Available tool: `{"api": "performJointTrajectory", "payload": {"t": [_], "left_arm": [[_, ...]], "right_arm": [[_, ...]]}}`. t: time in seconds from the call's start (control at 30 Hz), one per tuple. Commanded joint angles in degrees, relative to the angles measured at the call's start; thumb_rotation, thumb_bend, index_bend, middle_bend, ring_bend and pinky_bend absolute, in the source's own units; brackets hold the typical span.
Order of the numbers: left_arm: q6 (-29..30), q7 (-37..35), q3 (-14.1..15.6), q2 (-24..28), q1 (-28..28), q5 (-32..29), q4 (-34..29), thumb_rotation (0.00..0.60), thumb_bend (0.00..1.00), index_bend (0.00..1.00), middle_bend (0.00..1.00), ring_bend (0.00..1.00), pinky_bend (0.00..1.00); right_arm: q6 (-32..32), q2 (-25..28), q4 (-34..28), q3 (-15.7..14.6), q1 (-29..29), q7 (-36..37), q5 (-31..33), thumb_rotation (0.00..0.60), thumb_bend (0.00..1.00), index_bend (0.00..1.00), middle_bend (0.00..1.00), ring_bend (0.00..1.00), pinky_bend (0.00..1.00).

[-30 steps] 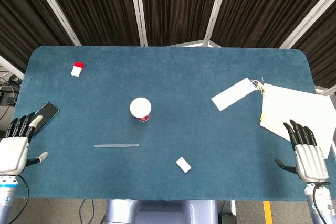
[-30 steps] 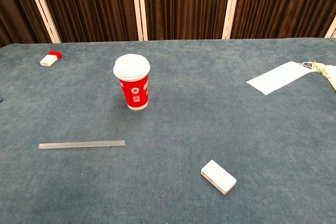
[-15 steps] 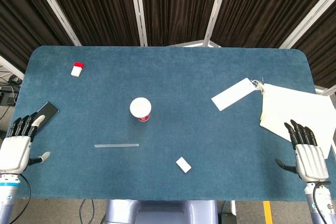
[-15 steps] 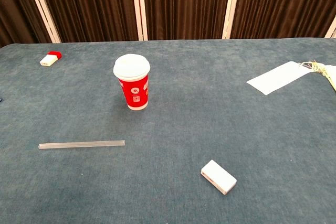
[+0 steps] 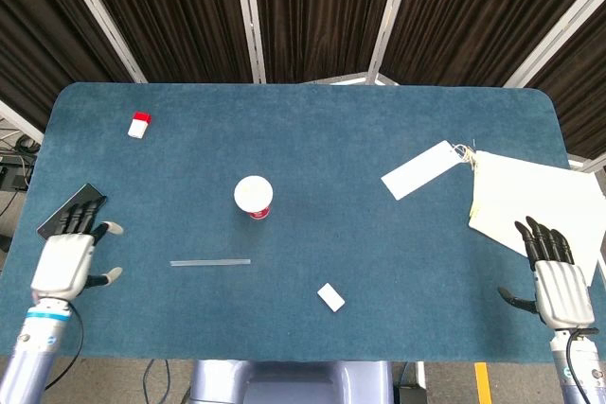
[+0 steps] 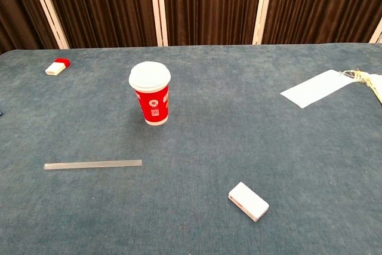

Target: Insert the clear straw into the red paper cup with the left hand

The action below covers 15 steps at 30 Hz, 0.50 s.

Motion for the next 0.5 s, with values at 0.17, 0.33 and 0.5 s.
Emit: {"api": "performJointTrajectory", "payload": {"t": [0.17, 0.33, 0.5], "left_arm": [[-4.27, 8.67, -1.74, -7.46, -4.96, -8.68, -1.02, 0.6, 0.26, 0.5, 0.0, 0.0, 0.0], [-4.96, 12.89, -2.39, -12.35, -7.37, -12.69, 1.06, 0.6, 0.29, 0.5, 0.0, 0.0, 0.0], [-4.27, 16.63, -2.97, -17.64, -9.52, -16.13, 2.88, 0.6, 0.32, 0.49, 0.0, 0.0, 0.0]], "right_arm": [[-0.15, 0.19, -0.1, 0.09, -0.01, 0.52, 0.21, 0.6, 0.14, 0.01, 0.0, 0.0, 0.0], [-0.29, 0.28, -0.11, 0.1, 0.02, 0.82, 0.25, 0.6, 0.14, 0.01, 0.0, 0.0, 0.0], [-0.33, 0.35, -0.14, 0.14, 0.03, 1.15, 0.28, 0.6, 0.14, 0.01, 0.0, 0.0, 0.0]]}}
